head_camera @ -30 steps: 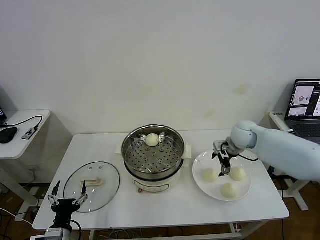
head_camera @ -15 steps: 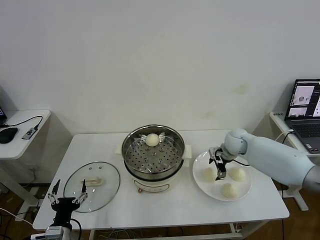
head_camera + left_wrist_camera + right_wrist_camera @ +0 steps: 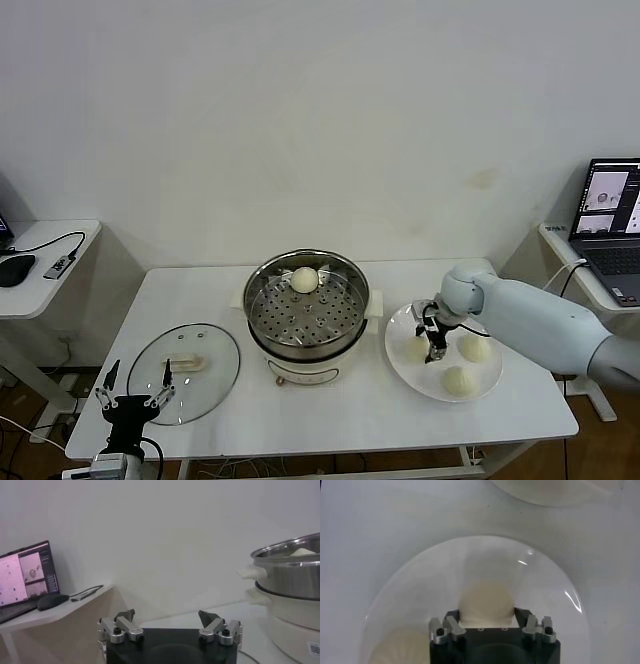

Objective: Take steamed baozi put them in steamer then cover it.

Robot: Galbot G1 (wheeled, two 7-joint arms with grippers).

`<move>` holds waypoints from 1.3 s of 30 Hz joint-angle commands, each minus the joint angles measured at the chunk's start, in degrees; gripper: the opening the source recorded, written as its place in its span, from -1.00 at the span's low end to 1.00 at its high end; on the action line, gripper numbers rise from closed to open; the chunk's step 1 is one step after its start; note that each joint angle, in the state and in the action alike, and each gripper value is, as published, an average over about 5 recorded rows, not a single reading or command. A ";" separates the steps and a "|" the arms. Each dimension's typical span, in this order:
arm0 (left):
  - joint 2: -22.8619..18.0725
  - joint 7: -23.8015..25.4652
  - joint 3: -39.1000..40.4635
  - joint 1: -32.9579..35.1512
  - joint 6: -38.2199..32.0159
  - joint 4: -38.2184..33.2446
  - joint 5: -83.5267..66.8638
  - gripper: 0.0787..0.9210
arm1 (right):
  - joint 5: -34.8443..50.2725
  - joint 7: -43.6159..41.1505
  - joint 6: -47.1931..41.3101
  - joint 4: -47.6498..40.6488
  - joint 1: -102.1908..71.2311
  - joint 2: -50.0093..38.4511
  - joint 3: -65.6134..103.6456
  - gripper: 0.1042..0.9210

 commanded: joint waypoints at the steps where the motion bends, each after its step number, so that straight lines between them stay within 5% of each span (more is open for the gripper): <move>1: 0.08 -0.05 -0.04 0.13 -0.02 -0.30 0.02 0.77 | 0.73 -0.70 0.28 0.85 2.76 -0.59 0.52 0.18; 17: 0.97 0.17 0.72 -0.43 0.16 -0.81 -0.35 0.77 | 16.60 -2.36 -5.26 10.48 33.40 -5.53 -11.53 0.13; 27: 1.46 0.26 0.06 0.04 -0.05 -1.07 -0.39 0.77 | 29.81 3.27 -12.34 10.34 38.53 10.18 -15.19 0.17; 39: 0.39 0.23 -0.53 -0.19 -0.19 -1.05 -0.14 0.77 | 34.18 7.36 -18.89 1.34 30.39 29.36 -13.92 0.18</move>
